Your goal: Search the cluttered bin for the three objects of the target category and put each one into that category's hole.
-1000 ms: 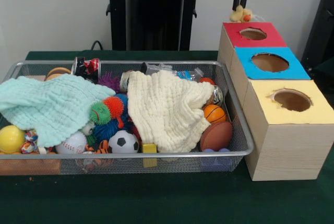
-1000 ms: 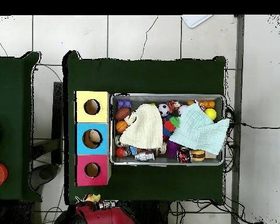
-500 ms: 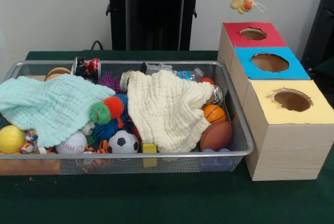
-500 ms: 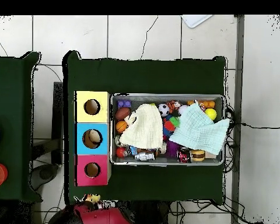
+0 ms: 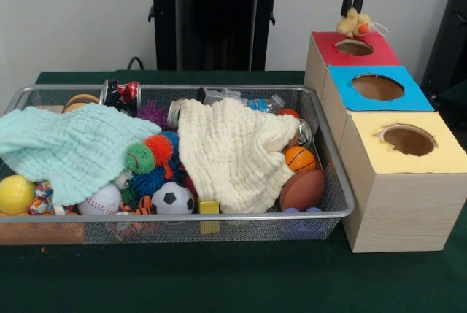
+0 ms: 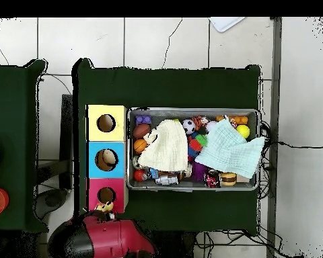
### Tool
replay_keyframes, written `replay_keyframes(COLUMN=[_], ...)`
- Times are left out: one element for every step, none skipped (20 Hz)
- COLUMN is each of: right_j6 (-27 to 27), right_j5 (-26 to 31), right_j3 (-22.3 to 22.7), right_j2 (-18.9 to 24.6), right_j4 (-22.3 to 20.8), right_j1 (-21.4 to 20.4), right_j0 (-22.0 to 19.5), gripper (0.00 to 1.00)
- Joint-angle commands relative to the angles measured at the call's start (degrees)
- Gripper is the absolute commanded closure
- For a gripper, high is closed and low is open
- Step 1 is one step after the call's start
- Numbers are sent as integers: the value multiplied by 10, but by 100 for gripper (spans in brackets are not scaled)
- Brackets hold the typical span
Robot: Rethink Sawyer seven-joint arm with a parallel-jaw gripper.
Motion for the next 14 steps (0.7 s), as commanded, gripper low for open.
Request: replay_keyframes(right_j6=[100,92,88,87,85,85,84,84,85,81,79,76,73,71], right_j5=[26,23,7,-6,-28,-44,-57,-72,-85,-85,-88,-84,-79,-78], right_j3=[-98,-93,-88,-82,-77,-75,-74,-72,-71,-73,-71,-70,-68,-68], right_j2=[-14,-10,-8,-5,-4,-5,-5,-6,-4,-5,-4,-5,-7,-9], right_j4=[11,8,4,2,-4,-9,-13,-17,-18,-20,-21,-23,-24,-24], right_j1=[34,38,45,53,65,77,90,100,107,112,115,115,116,118], right_j0=[-7,-13,-15,-19,-22,-24,-26,-27,-31,-33,-35,-34,-33,-32], gripper=[100,100,100,100,100,100,100,100,100,100,100,100,100,100])
